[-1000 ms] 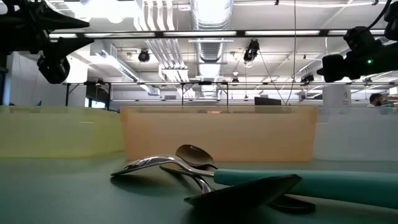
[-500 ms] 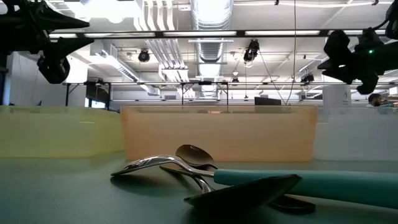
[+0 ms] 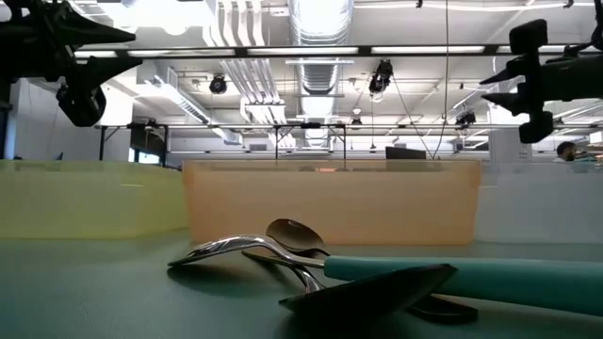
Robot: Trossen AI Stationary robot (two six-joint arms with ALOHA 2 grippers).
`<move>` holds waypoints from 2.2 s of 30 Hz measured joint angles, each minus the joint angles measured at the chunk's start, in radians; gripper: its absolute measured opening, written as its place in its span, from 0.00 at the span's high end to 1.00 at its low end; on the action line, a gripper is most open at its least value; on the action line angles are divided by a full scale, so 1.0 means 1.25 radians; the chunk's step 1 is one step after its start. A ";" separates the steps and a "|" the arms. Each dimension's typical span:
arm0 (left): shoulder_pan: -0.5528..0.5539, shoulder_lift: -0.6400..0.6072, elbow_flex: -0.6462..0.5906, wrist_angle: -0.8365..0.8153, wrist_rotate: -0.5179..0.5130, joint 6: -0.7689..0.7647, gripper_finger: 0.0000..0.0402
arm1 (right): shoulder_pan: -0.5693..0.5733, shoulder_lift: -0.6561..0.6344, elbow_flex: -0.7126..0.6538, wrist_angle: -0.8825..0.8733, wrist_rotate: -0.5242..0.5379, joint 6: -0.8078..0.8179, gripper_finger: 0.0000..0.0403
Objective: Sort silverware by color (type)
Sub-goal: Put the blue spoon into the white bin
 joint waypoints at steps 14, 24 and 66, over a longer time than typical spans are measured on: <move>0.000 0.000 0.000 0.000 0.000 0.000 0.70 | 0.000 0.264 0.220 -0.284 -0.012 -0.044 0.75; 0.000 0.000 0.000 0.000 0.000 0.000 0.70 | 0.000 0.442 0.480 -0.647 -0.075 -0.284 0.75; 0.000 0.000 0.000 0.000 0.000 0.000 0.70 | 0.000 1.067 0.501 -0.657 -0.195 0.389 0.75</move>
